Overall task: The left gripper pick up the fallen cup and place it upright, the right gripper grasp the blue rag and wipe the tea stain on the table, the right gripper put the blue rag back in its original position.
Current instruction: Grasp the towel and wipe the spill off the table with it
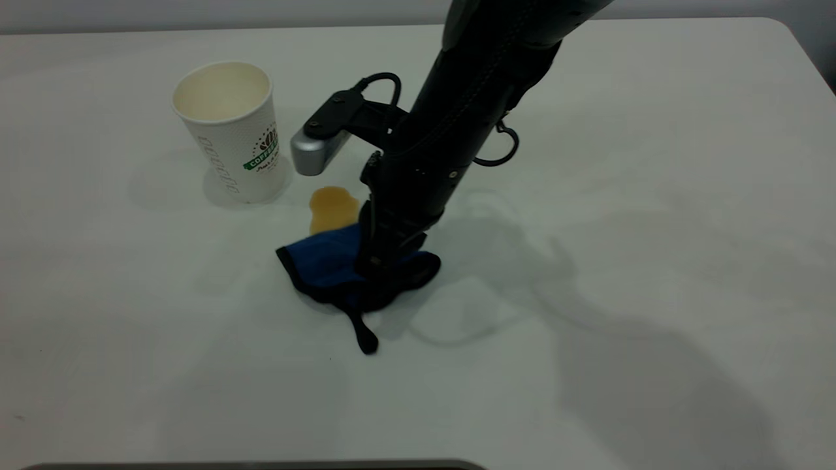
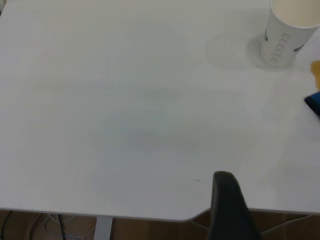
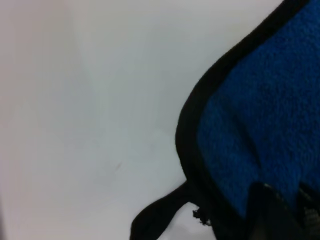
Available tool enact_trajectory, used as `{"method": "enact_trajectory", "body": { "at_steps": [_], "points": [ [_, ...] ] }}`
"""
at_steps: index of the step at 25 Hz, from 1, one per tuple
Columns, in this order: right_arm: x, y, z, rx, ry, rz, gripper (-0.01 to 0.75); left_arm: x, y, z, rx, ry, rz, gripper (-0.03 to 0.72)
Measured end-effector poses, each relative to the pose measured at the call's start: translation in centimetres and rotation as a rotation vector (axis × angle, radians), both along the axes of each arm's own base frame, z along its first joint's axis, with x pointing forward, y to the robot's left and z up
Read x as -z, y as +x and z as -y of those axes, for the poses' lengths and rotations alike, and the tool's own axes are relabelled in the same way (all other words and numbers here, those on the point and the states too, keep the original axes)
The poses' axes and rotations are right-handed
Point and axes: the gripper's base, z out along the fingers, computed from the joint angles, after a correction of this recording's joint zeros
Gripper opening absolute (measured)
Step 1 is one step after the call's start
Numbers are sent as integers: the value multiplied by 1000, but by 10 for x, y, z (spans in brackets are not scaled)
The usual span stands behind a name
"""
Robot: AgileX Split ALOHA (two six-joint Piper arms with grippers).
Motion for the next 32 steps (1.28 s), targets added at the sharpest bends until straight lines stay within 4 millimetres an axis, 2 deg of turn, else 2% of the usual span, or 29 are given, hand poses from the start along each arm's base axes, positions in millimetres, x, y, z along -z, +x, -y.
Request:
{"method": "enact_trajectory", "body": {
  "at_steps": [6, 14, 20, 25, 32],
  "points": [
    [1, 16, -1, 116, -1, 154, 55, 0, 0, 0, 0, 0, 0, 480],
    [0, 27, 2, 202, 0, 240, 55, 0, 0, 0, 0, 0, 0, 480],
    [1, 38, 13, 297, 3, 254, 55, 0, 0, 0, 0, 0, 0, 480],
    [4, 37, 20, 290, -11, 178, 55, 0, 0, 0, 0, 0, 0, 480],
    [8, 13, 20, 132, -56, -46, 55, 0, 0, 0, -1, -1, 0, 480]
  ]
}}
